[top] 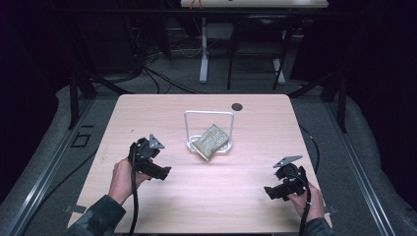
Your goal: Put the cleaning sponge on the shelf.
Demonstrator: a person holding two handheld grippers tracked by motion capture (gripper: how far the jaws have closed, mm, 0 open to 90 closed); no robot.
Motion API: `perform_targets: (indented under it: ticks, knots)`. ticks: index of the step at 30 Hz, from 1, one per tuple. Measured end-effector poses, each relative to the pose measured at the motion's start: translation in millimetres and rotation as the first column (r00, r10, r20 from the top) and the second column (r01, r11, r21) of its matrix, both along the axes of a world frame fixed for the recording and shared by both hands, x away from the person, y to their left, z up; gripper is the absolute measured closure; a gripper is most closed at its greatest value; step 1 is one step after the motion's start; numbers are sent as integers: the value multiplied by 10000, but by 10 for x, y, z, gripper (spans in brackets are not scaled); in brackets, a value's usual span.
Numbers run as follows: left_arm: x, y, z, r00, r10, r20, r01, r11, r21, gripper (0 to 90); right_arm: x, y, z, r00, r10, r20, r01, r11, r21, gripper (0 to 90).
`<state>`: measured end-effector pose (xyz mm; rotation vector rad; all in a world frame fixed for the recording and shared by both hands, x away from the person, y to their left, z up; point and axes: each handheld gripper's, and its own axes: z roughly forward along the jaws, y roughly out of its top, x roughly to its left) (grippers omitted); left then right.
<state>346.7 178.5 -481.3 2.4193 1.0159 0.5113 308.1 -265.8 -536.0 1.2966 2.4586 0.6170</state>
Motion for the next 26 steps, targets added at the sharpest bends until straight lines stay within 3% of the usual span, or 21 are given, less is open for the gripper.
perform_targets:
  ticks: [5,9,17,22,26]
  knots:
    - [-97,235,-110,9982,503,-317,-505,9987,-25,3,-1,3,-3,10000,-1,-23,1,10000,-1,31]
    - [-162,412,-259,9943,707,-793,-702,9975,101,0,1,7,-13,10000,24,-1,-24,10000,-3,31]
    - [-213,596,-475,9857,1108,-1273,-1066,9935,392,0,7,7,-24,10000,80,-46,-80,9999,-128,32]
    - [-176,663,-600,9793,1269,-1579,-1182,9910,634,0,5,9,-29,10000,79,-1,-79,9999,-80,33]
    - [-143,697,-641,9762,1370,-1681,-1289,9899,584,0,11,-2,-28,9999,102,-50,-103,9999,-119,33]
